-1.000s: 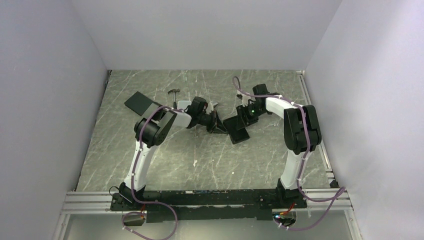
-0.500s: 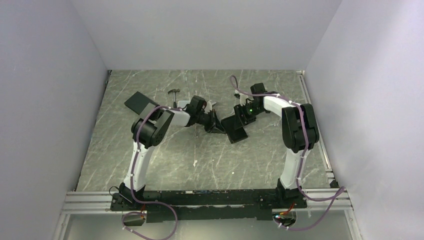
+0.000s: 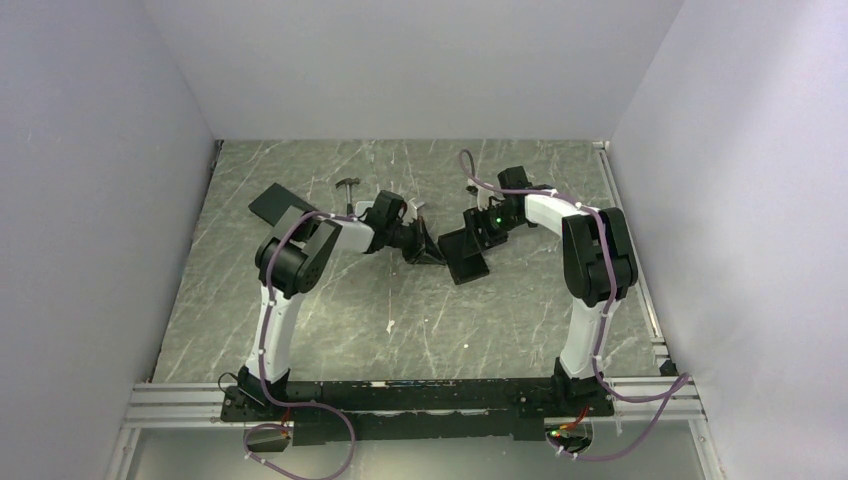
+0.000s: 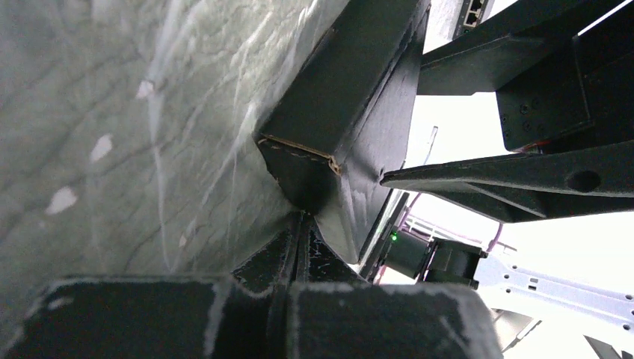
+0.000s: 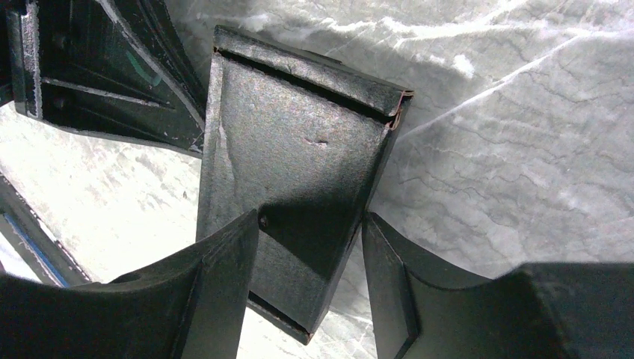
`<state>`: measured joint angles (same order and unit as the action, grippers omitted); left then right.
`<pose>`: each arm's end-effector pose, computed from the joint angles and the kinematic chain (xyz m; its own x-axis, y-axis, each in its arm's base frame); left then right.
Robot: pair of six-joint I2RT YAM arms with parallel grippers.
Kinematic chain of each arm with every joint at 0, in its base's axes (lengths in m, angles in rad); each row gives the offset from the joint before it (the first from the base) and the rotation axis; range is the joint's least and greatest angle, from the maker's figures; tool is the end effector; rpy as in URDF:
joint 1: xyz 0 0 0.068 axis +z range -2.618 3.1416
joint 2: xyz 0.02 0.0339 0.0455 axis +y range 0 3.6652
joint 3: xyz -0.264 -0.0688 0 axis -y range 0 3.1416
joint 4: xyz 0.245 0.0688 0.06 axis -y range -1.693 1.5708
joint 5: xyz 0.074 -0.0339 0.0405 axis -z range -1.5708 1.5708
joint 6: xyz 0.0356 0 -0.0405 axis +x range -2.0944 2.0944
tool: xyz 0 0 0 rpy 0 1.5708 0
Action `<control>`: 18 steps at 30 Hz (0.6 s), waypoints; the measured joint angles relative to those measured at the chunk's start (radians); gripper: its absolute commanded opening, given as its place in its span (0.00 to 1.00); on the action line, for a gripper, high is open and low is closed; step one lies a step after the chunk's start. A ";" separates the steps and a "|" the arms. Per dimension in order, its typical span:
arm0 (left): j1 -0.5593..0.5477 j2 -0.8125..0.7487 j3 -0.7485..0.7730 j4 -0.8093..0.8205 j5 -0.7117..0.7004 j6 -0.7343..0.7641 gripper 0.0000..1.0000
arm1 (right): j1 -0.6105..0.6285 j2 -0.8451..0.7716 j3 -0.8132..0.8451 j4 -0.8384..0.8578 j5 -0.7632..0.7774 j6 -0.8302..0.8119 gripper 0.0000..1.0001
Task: Fold the paper box
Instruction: Close the paper box at the center of the board.
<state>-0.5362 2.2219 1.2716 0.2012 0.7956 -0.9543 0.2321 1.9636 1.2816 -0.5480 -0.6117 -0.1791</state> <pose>0.3684 -0.2485 0.0917 -0.9971 -0.0717 -0.0265 -0.0109 0.4772 -0.8787 0.3686 0.1081 0.1523 -0.8357 -0.3474 -0.4253 -0.5325 0.7019 0.4730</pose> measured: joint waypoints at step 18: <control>0.000 -0.048 -0.057 0.022 -0.054 0.002 0.00 | 0.016 -0.024 -0.022 0.027 -0.014 0.008 0.77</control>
<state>-0.5362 2.1738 1.2144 0.2234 0.7418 -0.9527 0.2478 1.9400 1.2598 -0.5213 -0.6258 -0.1707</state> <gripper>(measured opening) 0.006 0.723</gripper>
